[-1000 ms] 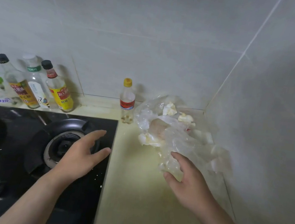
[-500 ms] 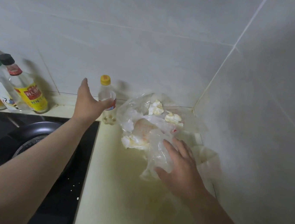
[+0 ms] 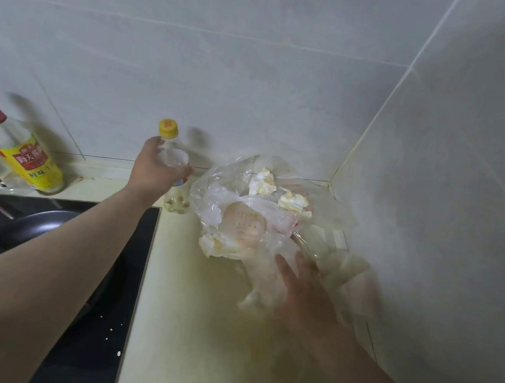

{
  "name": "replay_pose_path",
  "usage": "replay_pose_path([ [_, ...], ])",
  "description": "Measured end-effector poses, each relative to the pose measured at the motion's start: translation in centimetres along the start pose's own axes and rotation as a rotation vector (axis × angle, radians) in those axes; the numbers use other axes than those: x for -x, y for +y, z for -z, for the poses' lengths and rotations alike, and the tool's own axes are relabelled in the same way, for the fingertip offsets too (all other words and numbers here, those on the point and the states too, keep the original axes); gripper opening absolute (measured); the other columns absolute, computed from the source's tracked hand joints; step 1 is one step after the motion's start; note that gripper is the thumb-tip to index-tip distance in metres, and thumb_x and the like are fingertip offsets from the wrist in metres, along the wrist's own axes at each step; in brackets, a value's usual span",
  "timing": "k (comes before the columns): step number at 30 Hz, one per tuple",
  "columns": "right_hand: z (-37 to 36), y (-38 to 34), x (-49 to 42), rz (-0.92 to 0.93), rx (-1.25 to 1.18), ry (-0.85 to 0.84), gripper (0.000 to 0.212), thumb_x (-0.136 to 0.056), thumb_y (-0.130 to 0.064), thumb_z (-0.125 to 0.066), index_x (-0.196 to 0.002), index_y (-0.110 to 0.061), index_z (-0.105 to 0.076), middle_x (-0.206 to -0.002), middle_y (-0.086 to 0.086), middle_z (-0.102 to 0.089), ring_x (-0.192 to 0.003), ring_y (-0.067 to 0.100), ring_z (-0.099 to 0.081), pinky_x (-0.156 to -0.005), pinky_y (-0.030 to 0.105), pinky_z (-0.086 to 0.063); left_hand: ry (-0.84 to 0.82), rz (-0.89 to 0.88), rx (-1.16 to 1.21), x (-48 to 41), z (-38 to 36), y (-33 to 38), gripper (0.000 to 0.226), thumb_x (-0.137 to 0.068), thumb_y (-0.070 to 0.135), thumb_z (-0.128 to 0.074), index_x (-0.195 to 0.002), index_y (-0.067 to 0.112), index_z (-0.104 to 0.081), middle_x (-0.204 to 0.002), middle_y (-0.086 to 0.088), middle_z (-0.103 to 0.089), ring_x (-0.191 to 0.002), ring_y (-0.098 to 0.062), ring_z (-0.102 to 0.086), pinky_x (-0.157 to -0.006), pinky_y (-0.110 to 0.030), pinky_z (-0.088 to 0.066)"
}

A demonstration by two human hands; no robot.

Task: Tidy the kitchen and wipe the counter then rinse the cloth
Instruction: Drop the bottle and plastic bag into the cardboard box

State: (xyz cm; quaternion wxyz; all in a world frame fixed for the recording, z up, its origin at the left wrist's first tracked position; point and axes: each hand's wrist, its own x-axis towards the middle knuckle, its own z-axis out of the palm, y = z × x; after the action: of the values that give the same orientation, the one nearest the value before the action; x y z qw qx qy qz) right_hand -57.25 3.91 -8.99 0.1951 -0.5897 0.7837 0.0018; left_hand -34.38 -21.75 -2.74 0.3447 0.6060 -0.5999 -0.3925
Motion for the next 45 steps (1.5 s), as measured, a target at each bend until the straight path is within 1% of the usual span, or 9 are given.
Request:
replay_pose_path([
  [6, 0.0, 0.9, 0.0, 0.014, -0.199, 0.161, 0.069, -0.079, -0.009, -0.065, -0.143, -0.026, -0.044, -0.145, 0.008, -0.042, -0.127, 0.03, -0.047, -0.096, 0.037, -0.047, -0.013, -0.075, 0.001, 1.6, 0.6, 0.5, 0.057, -0.075, 0.022, -0.079, -0.122, 0.017, -0.046, -0.107, 0.011, -0.057, -0.098, 0.006, -0.055, -0.081, -0.013, -0.045],
  [9, 0.3, 0.6, 0.2, 0.057, -0.27, 0.198, 0.066, -0.074, 0.0, -0.062, -0.135, -0.022, -0.054, -0.13, 0.004, -0.051, -0.115, 0.026, -0.053, -0.088, 0.03, -0.048, -0.047, -0.117, 0.056, 3.4, 1.5, 0.3, 0.051, -0.066, 0.027, -0.079, -0.11, 0.019, -0.054, -0.105, 0.007, -0.066, -0.097, -0.009, -0.066, -0.076, -0.034, -0.058],
  [13, 2.2, -0.7, 1.3, 0.056, -0.416, 0.248, 0.058, -0.075, -0.028, -0.049, -0.132, -0.017, -0.06, -0.122, -0.001, -0.054, -0.112, 0.019, -0.054, -0.088, 0.024, -0.042, -0.117, -0.167, 0.032, 7.7, 2.7, -0.5, 0.044, -0.07, 0.028, -0.082, -0.106, 0.017, -0.059, -0.105, 0.007, -0.066, -0.1, -0.005, -0.065, -0.078, -0.022, -0.048],
  [16, 3.2, -1.5, 1.9, 0.06, -0.487, 0.279, 0.073, -0.072, -0.049, -0.039, -0.131, -0.012, -0.06, -0.12, -0.001, -0.054, -0.113, 0.016, -0.052, -0.095, 0.025, -0.041, -0.159, -0.176, -0.004, 10.9, 3.5, -0.7, 0.041, -0.07, 0.032, -0.083, -0.103, 0.02, -0.061, -0.103, 0.008, -0.064, -0.096, -0.004, -0.064, -0.075, -0.018, -0.048],
  [20, 3.3, -2.0, 2.1, 0.02, -0.516, 0.289, 0.051, -0.084, -0.009, -0.064, -0.134, -0.018, -0.058, -0.127, -0.007, -0.053, -0.121, 0.012, -0.051, -0.099, 0.023, -0.039, -0.123, -0.161, -0.004, 14.4, 4.2, 0.0, 0.046, -0.07, 0.021, -0.086, -0.105, 0.028, -0.058, -0.103, 0.016, -0.059, -0.097, 0.013, -0.055, -0.071, -0.004, -0.041],
  [27, 4.6, -4.1, 2.9, 0.028, -0.594, 0.374, 0.047, -0.081, 0.006, -0.067, -0.123, -0.016, -0.066, -0.113, -0.015, -0.057, -0.107, 0.003, -0.054, -0.085, -0.005, -0.03, -0.157, -0.157, 0.013, 17.4, 5.7, 0.3, 0.052, -0.07, 0.015, -0.086, -0.102, 0.039, -0.051, -0.106, 0.018, -0.056, -0.1, 0.019, -0.05, -0.074, -0.004, -0.04],
  [34, 6.3, -8.2, 5.7, 0.062, -0.639, 0.394, 0.048, -0.084, -0.002, -0.069, -0.123, -0.029, -0.062, -0.114, -0.035, -0.05, -0.109, -0.015, -0.049, -0.087, -0.006, -0.028, -0.155, -0.151, 0.05, 19.9, 9.1, -0.2, 0.067, -0.065, 0.017, -0.088, -0.116, 0.032, -0.047, -0.102, 0.034, -0.056, -0.096, 0.008, -0.059, -0.073, -0.015, -0.048],
  [39, 7.0, -12.2, 8.6, 0.128, -0.651, 0.388, 0.043, -0.087, -0.013, -0.071, -0.127, -0.025, -0.06, -0.112, -0.042, -0.042, -0.104, -0.036, -0.035, -0.086, -0.008, -0.025, -0.142, -0.175, 0.079, 22.0, 13.4, -1.1, 0.065, -0.063, 0.015, -0.09, -0.114, 0.032, -0.055, -0.099, 0.015, -0.066, -0.09, -0.002, -0.065, -0.075, -0.025, -0.052],
  [45, 8.1, -17.2, 12.3, 0.198, -0.641, 0.406, 0.048, -0.085, -0.028, -0.074, -0.124, -0.043, -0.05, -0.114, -0.043, -0.042, -0.112, -0.017, -0.044, -0.098, 0.005, -0.029, -0.123, -0.185, 0.131, 25.5, 18.5, -2.0, 0.062, -0.064, 0.005, -0.087, -0.108, 0.036, -0.056, -0.101, 0.024, -0.064, -0.09, -0.001, -0.065, -0.068, -0.019, -0.051],
])
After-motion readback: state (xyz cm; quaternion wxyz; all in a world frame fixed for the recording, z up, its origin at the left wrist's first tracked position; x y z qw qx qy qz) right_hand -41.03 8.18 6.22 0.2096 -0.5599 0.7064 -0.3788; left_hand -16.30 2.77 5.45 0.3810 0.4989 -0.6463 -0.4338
